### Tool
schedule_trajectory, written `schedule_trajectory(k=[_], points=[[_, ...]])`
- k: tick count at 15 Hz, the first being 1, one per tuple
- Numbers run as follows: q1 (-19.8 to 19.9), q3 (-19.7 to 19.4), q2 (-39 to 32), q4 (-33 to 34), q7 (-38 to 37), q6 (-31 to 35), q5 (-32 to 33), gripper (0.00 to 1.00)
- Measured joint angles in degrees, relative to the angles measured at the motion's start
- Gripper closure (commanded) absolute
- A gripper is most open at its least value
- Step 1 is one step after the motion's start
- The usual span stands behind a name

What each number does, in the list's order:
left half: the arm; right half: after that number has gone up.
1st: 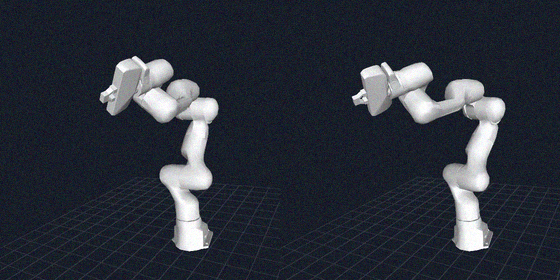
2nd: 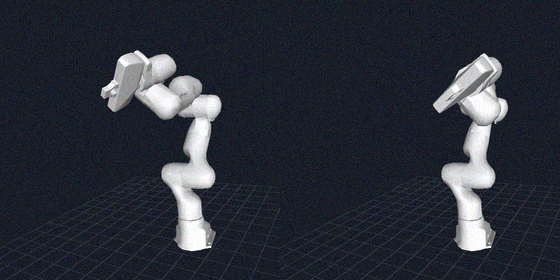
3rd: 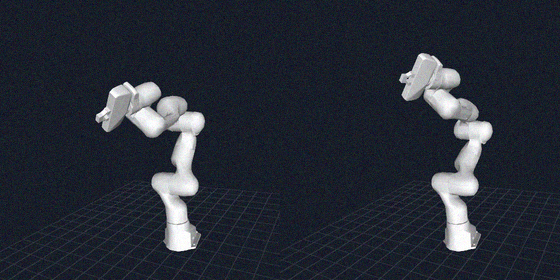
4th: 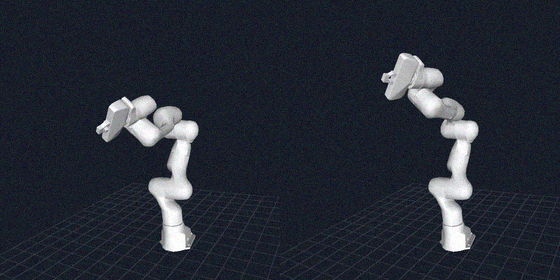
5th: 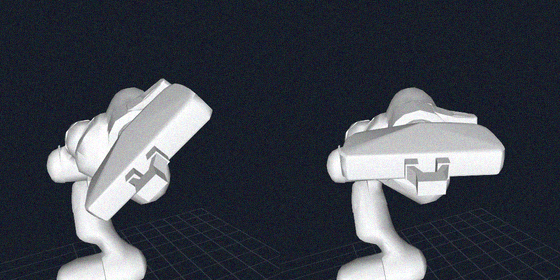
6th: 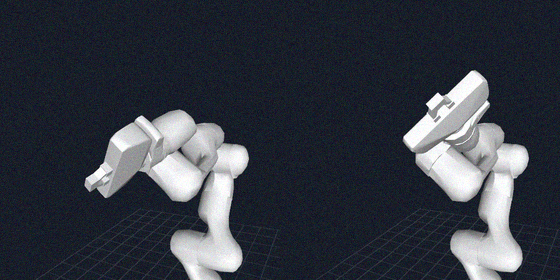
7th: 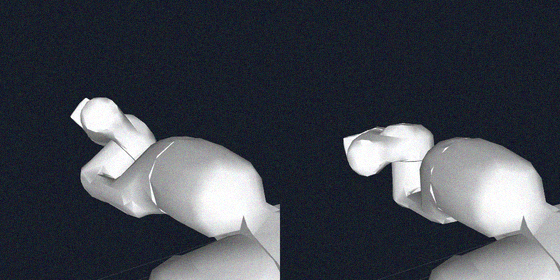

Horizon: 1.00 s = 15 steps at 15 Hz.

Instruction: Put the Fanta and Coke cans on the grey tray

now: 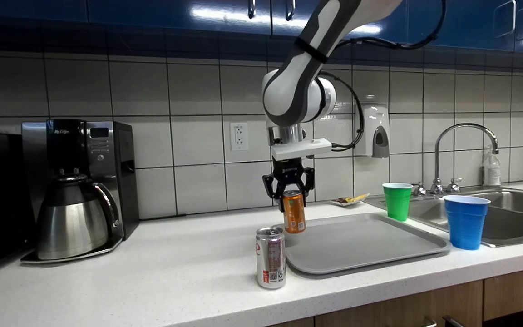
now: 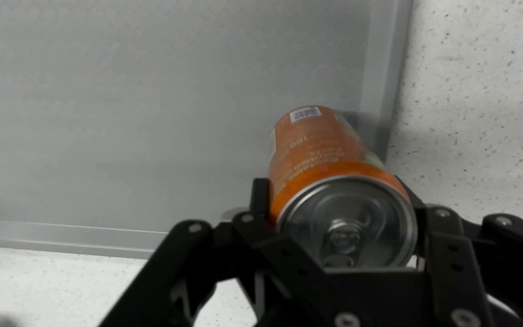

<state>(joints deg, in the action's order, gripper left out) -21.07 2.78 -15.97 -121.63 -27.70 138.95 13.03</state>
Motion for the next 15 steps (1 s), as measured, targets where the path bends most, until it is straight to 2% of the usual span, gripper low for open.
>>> schedule_trajectory(k=[15], points=[[3.75, -1.43, 0.17, -2.86, -0.56, 0.12, 0.29, 0.62]])
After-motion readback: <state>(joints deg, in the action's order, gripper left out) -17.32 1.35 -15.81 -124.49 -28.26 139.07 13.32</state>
